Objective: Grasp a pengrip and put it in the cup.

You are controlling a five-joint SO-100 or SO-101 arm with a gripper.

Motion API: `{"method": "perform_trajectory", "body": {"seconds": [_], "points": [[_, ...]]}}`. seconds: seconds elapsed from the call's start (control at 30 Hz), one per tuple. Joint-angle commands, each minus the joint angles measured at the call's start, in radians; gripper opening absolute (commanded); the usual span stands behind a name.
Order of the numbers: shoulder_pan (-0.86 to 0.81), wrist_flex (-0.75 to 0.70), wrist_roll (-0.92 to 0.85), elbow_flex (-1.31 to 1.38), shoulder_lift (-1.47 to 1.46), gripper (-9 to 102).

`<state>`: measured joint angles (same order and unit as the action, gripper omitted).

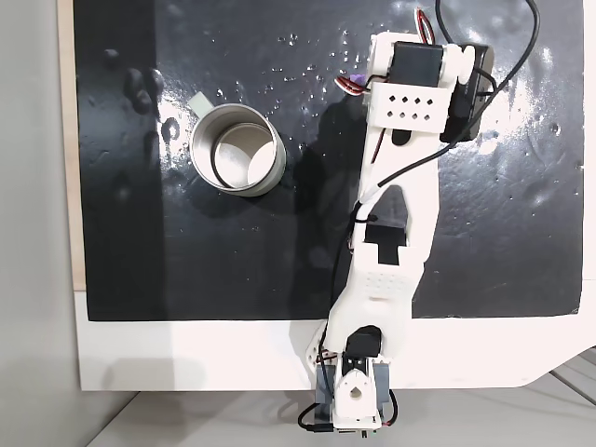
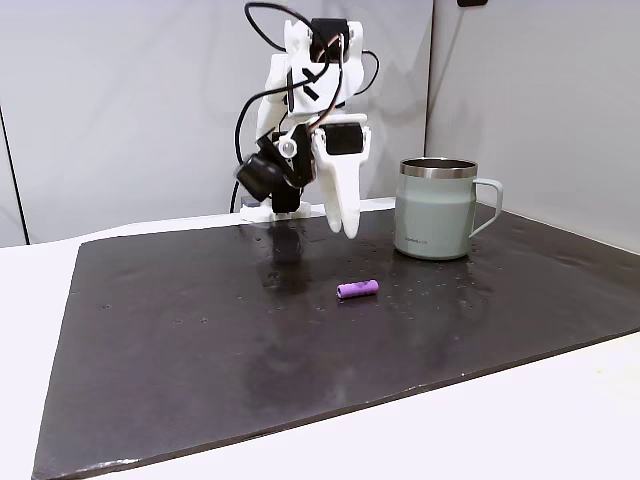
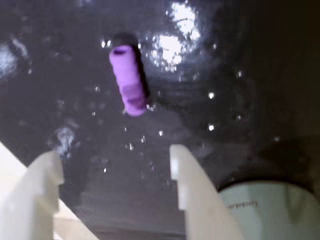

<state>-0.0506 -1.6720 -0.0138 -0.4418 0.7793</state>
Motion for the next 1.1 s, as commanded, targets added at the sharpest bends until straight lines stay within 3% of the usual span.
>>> {"method": "perform_trajectory", "body": {"seconds": [0.0,0.73,1.07], "points": [[-0.006,-0.012,-0.021,0.123,-0.049,22],[0.048,-0.009,-0.067,0.456,-0.408,20],[0.046,-0.012,-0.071,0.463,-0.445,0]]}}
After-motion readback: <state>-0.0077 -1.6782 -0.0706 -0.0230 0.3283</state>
